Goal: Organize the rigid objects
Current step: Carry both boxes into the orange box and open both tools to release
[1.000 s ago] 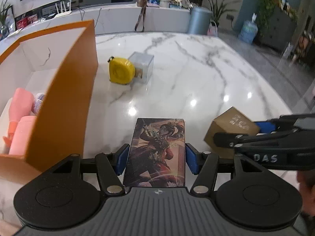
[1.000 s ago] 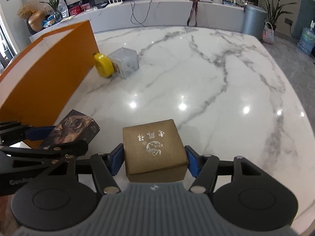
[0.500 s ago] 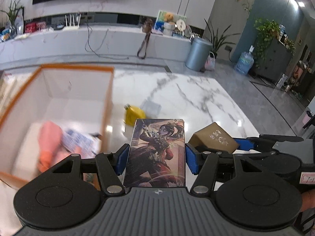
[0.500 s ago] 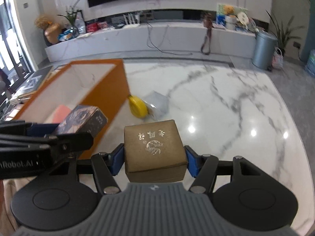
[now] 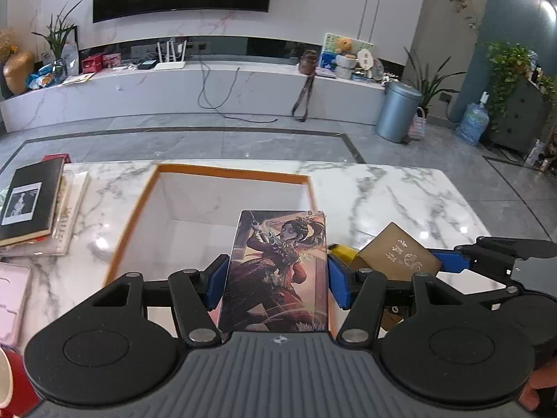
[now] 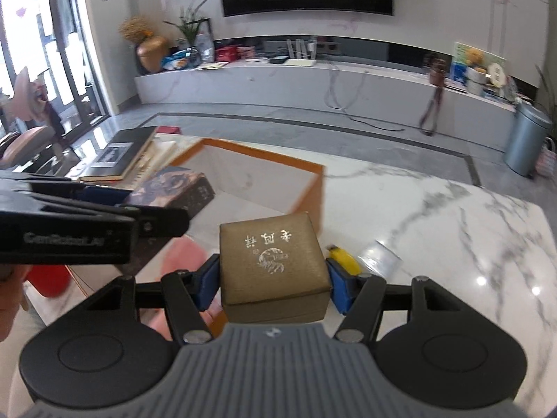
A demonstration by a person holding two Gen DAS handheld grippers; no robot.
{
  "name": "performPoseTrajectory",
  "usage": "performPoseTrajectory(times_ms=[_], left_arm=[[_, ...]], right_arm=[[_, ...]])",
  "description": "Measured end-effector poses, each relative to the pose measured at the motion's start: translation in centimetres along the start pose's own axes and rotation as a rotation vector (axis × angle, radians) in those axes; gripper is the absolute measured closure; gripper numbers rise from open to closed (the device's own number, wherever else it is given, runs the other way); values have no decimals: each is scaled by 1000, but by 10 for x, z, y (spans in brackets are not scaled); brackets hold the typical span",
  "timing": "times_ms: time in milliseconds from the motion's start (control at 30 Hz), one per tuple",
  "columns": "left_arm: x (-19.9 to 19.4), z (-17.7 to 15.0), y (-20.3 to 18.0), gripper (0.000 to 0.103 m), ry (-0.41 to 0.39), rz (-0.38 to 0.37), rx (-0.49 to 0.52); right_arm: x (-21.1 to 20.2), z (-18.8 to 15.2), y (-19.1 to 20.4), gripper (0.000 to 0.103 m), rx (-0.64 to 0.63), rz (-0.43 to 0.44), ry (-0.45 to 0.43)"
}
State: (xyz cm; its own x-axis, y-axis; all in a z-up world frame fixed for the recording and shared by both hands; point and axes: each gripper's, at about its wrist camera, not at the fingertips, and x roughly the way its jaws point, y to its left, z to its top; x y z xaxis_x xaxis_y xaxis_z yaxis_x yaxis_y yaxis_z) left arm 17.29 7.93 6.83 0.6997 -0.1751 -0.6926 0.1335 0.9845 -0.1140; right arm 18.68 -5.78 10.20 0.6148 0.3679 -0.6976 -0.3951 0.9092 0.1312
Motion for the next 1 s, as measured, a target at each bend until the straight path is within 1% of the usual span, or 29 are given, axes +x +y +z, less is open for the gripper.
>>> performPoseTrajectory(times_ms=[100, 267, 333, 433, 500, 533, 700, 767, 867, 1000], left_arm=[[12, 6, 13, 35, 20, 7, 11], [33, 12, 31, 36, 58, 28, 49], [47, 14, 35, 36, 83, 50, 70], [69, 17, 46, 36, 112, 72, 71], [84, 16, 52, 36, 135, 90, 69], [90, 16, 55, 36, 145, 93, 67], [116, 18, 60, 36, 172, 89, 43], [124, 18, 61, 36, 183, 86, 37], [134, 17, 62, 36, 197, 79, 34], [141, 14, 69, 36, 212, 79, 14]], right_arm=[[17, 11, 12, 41, -45, 21, 8], [49, 25, 27, 41, -151, 27, 35], [64, 28, 33, 41, -206, 15, 51], [87, 31, 40, 42, -314, 9, 63], [102, 33, 48, 44, -420, 16, 62], [111, 34, 51, 44, -462, 29, 84], [153, 36, 56, 45, -585, 44, 181], [168, 35, 54, 45, -615, 33, 213], [183, 34, 50, 45, -631, 32, 236], [188, 32, 40, 45, -628, 33, 256]])
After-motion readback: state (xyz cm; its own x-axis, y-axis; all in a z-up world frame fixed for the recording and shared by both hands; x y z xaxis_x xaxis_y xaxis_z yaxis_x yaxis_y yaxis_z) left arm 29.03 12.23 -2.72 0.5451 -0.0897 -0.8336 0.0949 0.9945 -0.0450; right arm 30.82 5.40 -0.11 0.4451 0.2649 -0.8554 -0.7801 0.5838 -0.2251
